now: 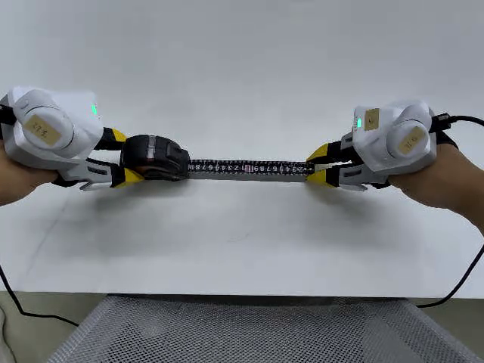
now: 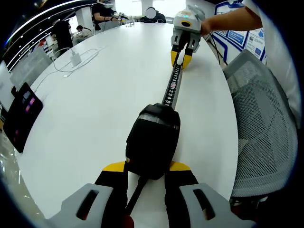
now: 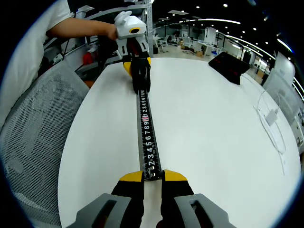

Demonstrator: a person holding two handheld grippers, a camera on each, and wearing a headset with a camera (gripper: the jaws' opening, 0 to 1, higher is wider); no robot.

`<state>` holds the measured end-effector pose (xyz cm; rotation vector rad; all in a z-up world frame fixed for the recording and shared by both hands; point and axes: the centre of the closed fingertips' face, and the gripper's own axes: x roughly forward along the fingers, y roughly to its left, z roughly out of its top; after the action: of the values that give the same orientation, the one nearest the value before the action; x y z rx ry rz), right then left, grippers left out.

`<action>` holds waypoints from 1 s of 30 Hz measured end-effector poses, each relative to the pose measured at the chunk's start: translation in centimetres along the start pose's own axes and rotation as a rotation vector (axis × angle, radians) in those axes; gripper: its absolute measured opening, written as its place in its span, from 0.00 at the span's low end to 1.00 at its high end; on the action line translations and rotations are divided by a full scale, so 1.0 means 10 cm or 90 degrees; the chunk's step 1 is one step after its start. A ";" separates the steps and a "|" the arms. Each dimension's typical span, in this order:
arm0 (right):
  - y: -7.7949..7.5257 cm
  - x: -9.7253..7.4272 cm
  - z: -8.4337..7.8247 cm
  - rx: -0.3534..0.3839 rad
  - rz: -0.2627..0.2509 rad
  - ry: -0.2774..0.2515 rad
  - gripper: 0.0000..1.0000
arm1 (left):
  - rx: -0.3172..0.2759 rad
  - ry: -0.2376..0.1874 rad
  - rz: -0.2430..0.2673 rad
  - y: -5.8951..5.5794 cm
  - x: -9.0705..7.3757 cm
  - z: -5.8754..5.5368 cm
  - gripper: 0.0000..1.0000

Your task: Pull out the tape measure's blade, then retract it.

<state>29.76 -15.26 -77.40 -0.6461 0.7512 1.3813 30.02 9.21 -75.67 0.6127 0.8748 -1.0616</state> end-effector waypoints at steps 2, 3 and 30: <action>0.00 -0.01 -0.03 0.001 0.000 0.004 0.09 | 0.001 0.000 -0.001 0.00 0.00 0.00 0.23; 0.00 -0.01 -0.04 0.002 0.000 0.004 0.09 | 0.001 0.000 -0.001 0.00 0.00 0.00 0.23; -0.01 -0.18 -0.23 0.017 -0.007 0.043 0.09 | 0.002 0.001 0.000 -0.01 0.00 0.01 0.23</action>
<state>29.60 -18.20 -77.46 -0.6778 0.8168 1.3424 29.98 9.16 -75.64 0.6166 0.8754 -1.0626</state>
